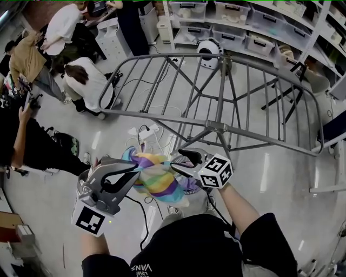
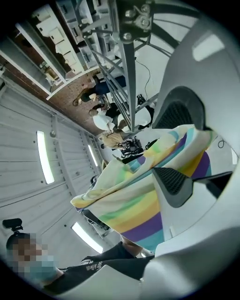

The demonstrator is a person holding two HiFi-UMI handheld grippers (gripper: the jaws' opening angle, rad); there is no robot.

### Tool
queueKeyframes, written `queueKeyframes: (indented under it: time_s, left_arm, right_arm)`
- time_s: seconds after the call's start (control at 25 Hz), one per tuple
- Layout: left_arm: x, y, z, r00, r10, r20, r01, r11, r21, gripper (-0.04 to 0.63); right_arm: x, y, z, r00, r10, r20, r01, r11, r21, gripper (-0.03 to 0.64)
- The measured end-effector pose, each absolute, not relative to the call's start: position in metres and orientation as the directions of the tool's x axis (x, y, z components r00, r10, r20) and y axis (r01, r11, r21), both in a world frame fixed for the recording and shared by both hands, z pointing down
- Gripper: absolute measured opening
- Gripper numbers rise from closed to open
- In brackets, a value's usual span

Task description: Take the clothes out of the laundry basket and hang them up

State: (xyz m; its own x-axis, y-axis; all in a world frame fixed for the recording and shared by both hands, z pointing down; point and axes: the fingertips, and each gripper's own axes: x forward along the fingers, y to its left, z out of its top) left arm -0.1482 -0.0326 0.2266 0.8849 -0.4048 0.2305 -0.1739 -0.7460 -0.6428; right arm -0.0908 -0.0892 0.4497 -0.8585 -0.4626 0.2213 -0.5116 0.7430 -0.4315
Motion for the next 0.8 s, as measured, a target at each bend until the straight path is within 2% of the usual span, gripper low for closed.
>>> queueKeyframes:
  time_s: [0.16, 0.36, 0.56, 0.68, 0.8]
  left_arm:
    - [-0.146, -0.031, 0.230, 0.883, -0.406, 0.236, -0.181, -0.759, -0.626, 0.018]
    - [-0.151, -0.031, 0.233, 0.886, -0.405, 0.228, -0.201, -0.777, -0.597, 0.018]
    - [-0.161, -0.032, 0.229, 0.883, -0.416, 0.217, -0.231, -0.788, -0.571, 0.018]
    - [-0.168, -0.030, 0.227, 0.878, -0.432, 0.203, -0.258, -0.787, -0.560, 0.018]
    - [-0.176, -0.032, 0.227, 0.862, -0.465, 0.202, -0.289, -0.778, -0.558, 0.018]
  right_arm:
    - [-0.112, -0.095, 0.444, -0.906, -0.388, 0.169, -0.421, 0.783, -0.458, 0.259]
    - [-0.156, -0.073, 0.463, -0.967, -0.158, 0.202, -0.239, 0.841, -0.485, 0.268]
    - [-0.181, -0.062, 0.453, -0.983, -0.082, 0.167, -0.151, 0.877, -0.457, 0.266]
    - [-0.185, -0.053, 0.446, -0.992, -0.049, 0.114, -0.096, 0.883, -0.460, 0.168]
    - [-0.180, -0.051, 0.442, -0.990, -0.077, 0.119, -0.120, 0.900, -0.420, 0.039]
